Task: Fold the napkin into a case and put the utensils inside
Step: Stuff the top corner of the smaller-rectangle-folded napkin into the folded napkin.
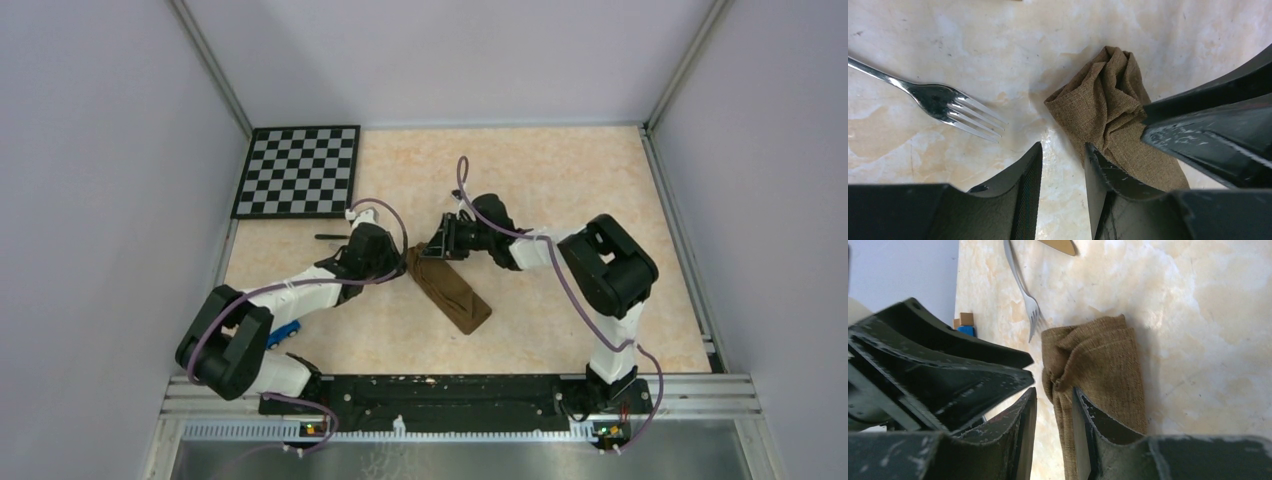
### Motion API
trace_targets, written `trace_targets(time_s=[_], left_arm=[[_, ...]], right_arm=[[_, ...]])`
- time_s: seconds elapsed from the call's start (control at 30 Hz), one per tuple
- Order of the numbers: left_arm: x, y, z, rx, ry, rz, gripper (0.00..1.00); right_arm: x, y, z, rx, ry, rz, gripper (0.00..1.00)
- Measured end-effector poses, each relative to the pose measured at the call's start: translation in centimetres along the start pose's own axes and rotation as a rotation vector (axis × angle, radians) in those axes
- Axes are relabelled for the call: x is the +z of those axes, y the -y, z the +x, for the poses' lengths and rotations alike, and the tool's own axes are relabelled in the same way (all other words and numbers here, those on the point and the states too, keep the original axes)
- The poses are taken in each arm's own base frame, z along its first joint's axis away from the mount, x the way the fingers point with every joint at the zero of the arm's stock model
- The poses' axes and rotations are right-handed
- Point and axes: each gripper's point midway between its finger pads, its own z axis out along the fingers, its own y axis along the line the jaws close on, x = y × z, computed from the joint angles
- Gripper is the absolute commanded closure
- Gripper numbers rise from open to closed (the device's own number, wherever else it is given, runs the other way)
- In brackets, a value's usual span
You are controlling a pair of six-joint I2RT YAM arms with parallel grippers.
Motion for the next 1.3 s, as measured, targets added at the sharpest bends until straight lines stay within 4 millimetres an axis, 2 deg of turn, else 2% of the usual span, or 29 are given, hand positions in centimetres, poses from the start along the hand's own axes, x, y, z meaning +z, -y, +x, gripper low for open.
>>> trace_targets(time_s=[0.17,0.33,0.4,0.5,0.63,0.8,0.9,1.03,1.3], left_arm=[[0.5,-0.3,1.0,0.000,-0.040,-0.004,0.59],[0.5,-0.3,1.1,0.001,-0.047,-0.002,0.59],[0.5,-0.3,1.1,0.007,-0.047,-0.001,0.57],[0.5,-0.2,1.0,0.020,-0.045,0.002,0.54],[0.4,0.4,0.3,0.050,-0.034,0.010,0.53],[0.5,2.2,-1.6,0.130,-0.002,0.008,0.65],[0.9,3.2,-2.2,0.184,0.010,-0.004,0.69],[1.2,3.5,-1.6,0.251,0.001,-0.039,0.70],[2.1,3.2,-0.4,0.358,-0.018,-0.132,0.80]], right_arm=[[0.5,-0.5,-1.0,-0.012,0.014,-0.013,0.68],[1.6,0.4,-0.6,0.002,-0.007,0.007,0.71],[1.8,0.7,-0.3,0.007,-0.014,0.015,0.79],[1.9,0.8,-0.2,0.009,-0.019,0.019,1.00],[2.0,0.7,-0.4,0.006,-0.012,0.018,1.00],[2.0,0.6,-0.5,0.009,-0.008,0.017,1.00],[2.0,0.6,-0.4,0.017,-0.007,0.016,1.00],[2.0,0.6,-0.5,0.021,-0.005,0.014,1.00],[2.0,0.5,-0.5,0.020,-0.003,0.012,1.00]])
